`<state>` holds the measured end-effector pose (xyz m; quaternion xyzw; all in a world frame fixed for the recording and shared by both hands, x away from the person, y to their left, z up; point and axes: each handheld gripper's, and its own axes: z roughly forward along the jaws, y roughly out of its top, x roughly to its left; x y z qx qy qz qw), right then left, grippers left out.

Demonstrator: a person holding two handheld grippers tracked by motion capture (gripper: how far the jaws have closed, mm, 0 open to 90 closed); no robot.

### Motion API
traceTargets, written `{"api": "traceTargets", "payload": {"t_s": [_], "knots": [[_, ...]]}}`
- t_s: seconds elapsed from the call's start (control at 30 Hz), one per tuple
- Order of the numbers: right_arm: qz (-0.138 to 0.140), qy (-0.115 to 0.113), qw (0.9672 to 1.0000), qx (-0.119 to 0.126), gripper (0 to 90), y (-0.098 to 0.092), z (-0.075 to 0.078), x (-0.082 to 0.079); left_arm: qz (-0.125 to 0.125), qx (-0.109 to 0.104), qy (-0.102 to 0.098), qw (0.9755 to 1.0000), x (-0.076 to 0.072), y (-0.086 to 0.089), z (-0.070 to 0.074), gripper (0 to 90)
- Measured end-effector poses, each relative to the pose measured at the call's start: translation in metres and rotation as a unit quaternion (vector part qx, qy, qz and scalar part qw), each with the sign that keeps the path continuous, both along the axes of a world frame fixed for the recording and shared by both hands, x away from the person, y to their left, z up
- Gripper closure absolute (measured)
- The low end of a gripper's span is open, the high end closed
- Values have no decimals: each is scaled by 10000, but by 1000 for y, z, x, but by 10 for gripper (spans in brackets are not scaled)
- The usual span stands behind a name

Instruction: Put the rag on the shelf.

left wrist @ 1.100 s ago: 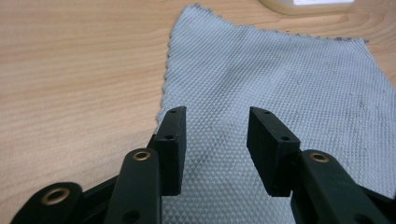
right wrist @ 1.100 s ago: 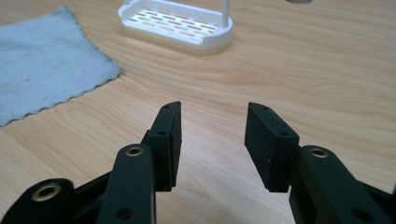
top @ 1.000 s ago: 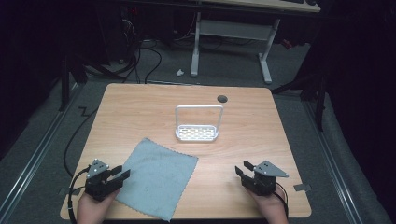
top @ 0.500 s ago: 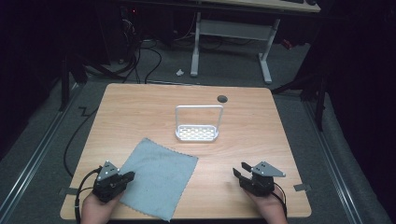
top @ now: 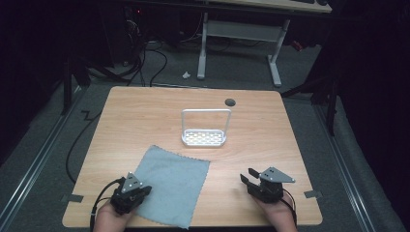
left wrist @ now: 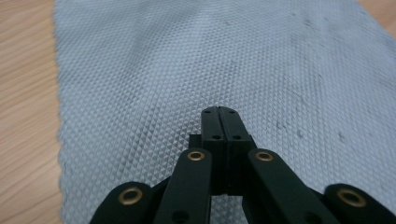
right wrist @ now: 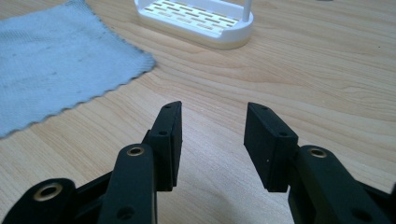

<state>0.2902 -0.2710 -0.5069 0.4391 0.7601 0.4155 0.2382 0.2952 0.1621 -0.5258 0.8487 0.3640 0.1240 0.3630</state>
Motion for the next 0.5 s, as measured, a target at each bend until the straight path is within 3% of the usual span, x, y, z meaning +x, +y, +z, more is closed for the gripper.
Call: {"api": "traceTargets", "payload": {"t_s": [0.17,0.3,0.33,0.43,0.47,0.5], "knots": [[66,26,10000,-8,584,6,0,0,-373,26,-121,9992,-6,-22,1,850],[211,41,9998,-54,590,16,-2,1,-303,-49,-205,9993,-6,-19,4,818],[357,89,9993,-60,597,28,-3,3,-105,-126,-270,9995,-4,-9,6,812],[590,163,9980,-123,621,46,-5,6,210,-188,-298,9992,-4,7,5,770],[682,186,9974,-121,631,53,-6,8,210,-188,-298,9992,-4,7,5,753],[788,238,9965,-127,665,61,-7,9,387,-230,-296,9985,-5,15,4,731]]}}
